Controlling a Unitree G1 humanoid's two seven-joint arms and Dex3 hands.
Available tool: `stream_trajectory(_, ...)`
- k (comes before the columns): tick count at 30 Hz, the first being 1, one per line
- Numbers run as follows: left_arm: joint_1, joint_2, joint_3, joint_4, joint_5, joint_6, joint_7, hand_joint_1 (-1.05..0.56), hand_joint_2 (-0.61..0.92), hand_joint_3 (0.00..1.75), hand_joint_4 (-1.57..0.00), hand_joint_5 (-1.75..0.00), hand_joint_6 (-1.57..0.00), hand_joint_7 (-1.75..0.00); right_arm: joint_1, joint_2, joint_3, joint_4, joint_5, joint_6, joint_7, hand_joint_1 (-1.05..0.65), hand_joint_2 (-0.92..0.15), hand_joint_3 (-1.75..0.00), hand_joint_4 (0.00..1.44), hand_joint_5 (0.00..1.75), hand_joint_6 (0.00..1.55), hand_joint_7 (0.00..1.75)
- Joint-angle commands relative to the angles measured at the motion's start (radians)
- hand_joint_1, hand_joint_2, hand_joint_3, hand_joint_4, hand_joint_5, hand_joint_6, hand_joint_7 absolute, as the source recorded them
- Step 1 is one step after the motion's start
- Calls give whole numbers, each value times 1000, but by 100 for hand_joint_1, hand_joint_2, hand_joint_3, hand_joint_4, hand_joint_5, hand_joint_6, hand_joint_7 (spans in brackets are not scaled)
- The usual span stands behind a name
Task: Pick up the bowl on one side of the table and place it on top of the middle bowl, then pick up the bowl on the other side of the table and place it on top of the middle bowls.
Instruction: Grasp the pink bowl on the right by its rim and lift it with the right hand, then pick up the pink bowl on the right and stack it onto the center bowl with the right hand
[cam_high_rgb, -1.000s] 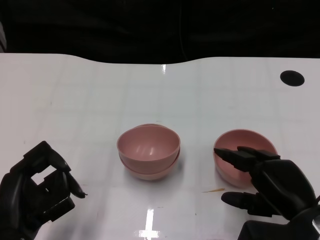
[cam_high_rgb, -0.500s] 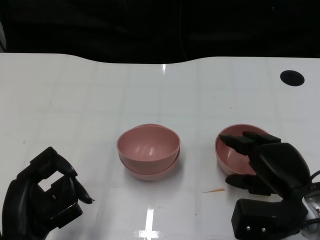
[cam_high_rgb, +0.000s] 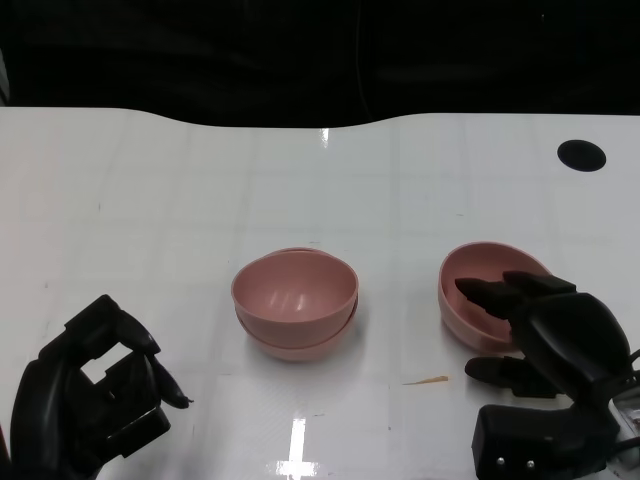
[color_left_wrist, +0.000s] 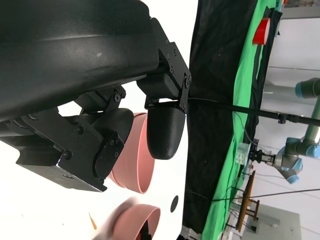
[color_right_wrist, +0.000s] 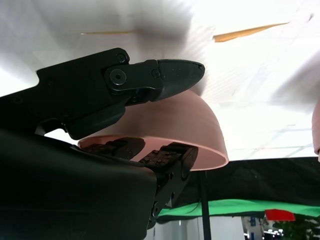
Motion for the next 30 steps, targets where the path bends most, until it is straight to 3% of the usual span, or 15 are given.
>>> stream_trajectory(1, -2, -3, 9, -4, 5, -8, 16, 6, 51, 147, -84, -175, -71, -175, -18, -13, 14, 22, -2, 7, -32, -85, -92, -34, 47, 3, 49, 3)
stream_trajectory(5, -2, -4, 15, -4, -12, -5, 6, 7, 53, 148, -83, -175, -70, -175, -36, -10, 35, 71, -21, -13, -138, -60, -92, -19, 62, 7, 65, 6)
stream_trajectory(8, 2, -13, 10, -15, 1, -1, 27, 7, 52, 148, -83, -175, -70, -175, -72, 1, 50, 157, -21, -79, -268, -35, -92, -13, 86, 13, 84, 8)
stream_trajectory(9, 4, -16, 9, -19, 5, 0, 31, 7, 51, 148, -83, -175, -71, -175, -85, 2, 55, 186, -18, -106, -302, -23, -92, -10, 98, 28, 99, 8)
stream_trajectory(10, 6, -17, 9, -19, 6, -1, 31, 7, 51, 148, -83, -175, -71, -175, -97, 4, 59, 216, -12, -137, -332, -20, -92, -9, 98, 38, 104, 6)
stream_trajectory(12, 13, -18, 6, -24, 4, 0, 27, 6, 51, 148, -82, -175, -70, -175, -123, 7, 64, 277, -1, -206, -383, -11, -92, -15, 87, 100, 121, 6)
stream_trajectory(13, 15, -18, 6, -26, 3, 0, 26, 6, 51, 148, -81, -175, -69, -175, -133, 8, 67, 299, 1, -228, -400, -8, -92, -21, 83, 121, 126, 7)
stream_trajectory(14, 19, -18, 4, -27, 3, -1, 22, 6, 51, 149, -81, -175, -69, -175, -144, 9, 71, 323, 2, -253, -422, -7, -92, -23, 82, 128, 128, 8)
stream_trajectory(15, 21, -17, 3, -28, 3, -1, 20, 5, 51, 149, -80, -175, -68, -175, -154, 9, 73, 343, 5, -276, -434, -6, -92, -27, 78, 148, 120, 38)
stream_trajectory(17, 27, -18, 1, -31, 0, -1, 17, 6, 52, 149, -80, -175, -68, -175, -168, 10, 72, 368, 24, -318, -428, -6, -92, -39, 77, 169, 78, 137)
stream_trajectory(18, 28, -19, 0, -32, -1, -1, 17, 6, 52, 149, -80, -175, -67, -175, -173, 10, 71, 376, 30, -329, -424, -6, -92, -42, 78, 172, 71, 157)
stream_trajectory(20, 31, -21, -1, -33, -1, -1, 21, 6, 52, 148, -80, -175, -67, -175, -181, 7, 73, 384, 37, -348, -422, -6, -91, -45, 78, 174, 67, 168)
stream_trajectory(22, 33, -27, -2, -31, 1, -10, 23, 6, 53, 148, -80, -175, -67, -175, -188, -1, 75, 372, 39, -360, -416, -8, -80, -63, 81, 175, 61, 173)
stream_trajectory(24, 33, -30, -1, -27, 2, -16, 20, 7, 52, 149, -81, -175, -68, -175, -189, -8, 74, 350, 44, -363, -400, -10, -77, -70, 81, 175, 60, 174)
stream_trajectory(30, 36, -32, -6, -34, 17, -13, 31, 7, 50, 150, -81, -175, -67, -175, -174, -41, 48, 202, 75, -348, -297, -12, -72, -68, 78, 175, 57, 175)
